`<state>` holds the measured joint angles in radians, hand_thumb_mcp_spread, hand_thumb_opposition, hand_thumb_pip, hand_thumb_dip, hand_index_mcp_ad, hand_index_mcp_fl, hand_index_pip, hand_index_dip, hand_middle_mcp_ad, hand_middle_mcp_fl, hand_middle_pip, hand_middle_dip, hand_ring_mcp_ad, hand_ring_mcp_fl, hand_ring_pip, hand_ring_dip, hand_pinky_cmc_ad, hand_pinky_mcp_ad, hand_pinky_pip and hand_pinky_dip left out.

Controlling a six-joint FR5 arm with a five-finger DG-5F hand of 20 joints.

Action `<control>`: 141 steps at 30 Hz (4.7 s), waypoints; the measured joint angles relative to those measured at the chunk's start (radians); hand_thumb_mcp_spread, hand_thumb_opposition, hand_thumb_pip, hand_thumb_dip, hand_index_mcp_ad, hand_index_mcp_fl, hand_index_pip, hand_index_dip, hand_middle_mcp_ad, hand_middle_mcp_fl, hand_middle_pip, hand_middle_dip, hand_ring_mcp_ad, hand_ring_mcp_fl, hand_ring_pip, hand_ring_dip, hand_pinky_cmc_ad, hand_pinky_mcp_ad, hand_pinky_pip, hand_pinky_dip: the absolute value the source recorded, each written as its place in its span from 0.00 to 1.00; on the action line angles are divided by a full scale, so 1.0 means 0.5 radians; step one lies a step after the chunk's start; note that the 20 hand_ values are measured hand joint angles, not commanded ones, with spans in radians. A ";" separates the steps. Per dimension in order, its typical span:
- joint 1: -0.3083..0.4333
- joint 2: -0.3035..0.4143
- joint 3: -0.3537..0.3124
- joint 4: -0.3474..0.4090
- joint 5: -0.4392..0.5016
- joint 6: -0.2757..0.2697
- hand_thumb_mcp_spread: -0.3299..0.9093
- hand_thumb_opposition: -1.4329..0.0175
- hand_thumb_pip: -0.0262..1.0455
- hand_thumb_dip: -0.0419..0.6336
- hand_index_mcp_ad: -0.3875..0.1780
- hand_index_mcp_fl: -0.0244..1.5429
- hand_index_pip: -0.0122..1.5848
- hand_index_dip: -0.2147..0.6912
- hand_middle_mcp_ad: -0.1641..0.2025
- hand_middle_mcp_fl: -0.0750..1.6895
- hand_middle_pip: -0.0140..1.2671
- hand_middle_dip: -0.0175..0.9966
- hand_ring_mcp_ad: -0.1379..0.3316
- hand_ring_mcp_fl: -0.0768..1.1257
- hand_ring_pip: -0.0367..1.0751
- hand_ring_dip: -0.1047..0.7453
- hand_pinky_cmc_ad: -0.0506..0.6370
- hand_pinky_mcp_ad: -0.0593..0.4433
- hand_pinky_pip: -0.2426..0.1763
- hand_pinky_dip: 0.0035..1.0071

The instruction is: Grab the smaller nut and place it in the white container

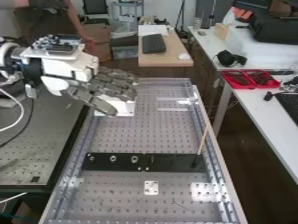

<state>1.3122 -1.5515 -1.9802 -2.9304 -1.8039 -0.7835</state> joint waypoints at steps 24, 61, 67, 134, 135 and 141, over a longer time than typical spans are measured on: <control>-0.326 -0.148 -0.237 0.309 -0.409 -0.224 0.51 0.47 0.69 0.27 0.53 0.06 0.56 0.39 0.60 0.11 0.10 0.25 0.62 0.06 0.11 0.28 0.63 0.74 0.43 0.23; -0.480 -0.519 -0.407 0.867 -0.731 -0.574 0.61 0.41 0.72 0.37 0.42 0.03 0.95 0.45 0.60 0.09 0.10 0.25 0.55 0.06 0.11 0.28 0.63 0.70 0.52 0.18; -0.499 -0.566 -0.402 0.898 -0.734 -0.595 0.61 0.41 0.72 0.37 0.42 0.03 0.96 0.45 0.60 0.09 0.10 0.25 0.54 0.06 0.11 0.28 0.61 0.70 0.52 0.19; -0.588 -0.806 -0.351 1.155 -0.890 -0.603 0.61 0.41 0.73 0.37 0.42 0.03 0.98 0.44 0.59 0.08 0.10 0.25 0.53 0.06 0.11 0.28 0.56 0.68 0.59 0.18; -0.589 -0.807 -0.348 1.151 -0.891 -0.605 0.61 0.41 0.73 0.37 0.42 0.03 0.98 0.42 0.59 0.08 0.10 0.25 0.52 0.06 0.11 0.28 0.56 0.68 0.59 0.18; -0.593 -0.806 -0.340 1.134 -0.895 -0.600 0.61 0.41 0.74 0.37 0.42 0.03 0.98 0.43 0.59 0.08 0.10 0.25 0.52 0.06 0.11 0.28 0.56 0.68 0.59 0.18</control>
<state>1.0158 -1.9543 -2.1504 -2.3632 -2.2516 -1.0838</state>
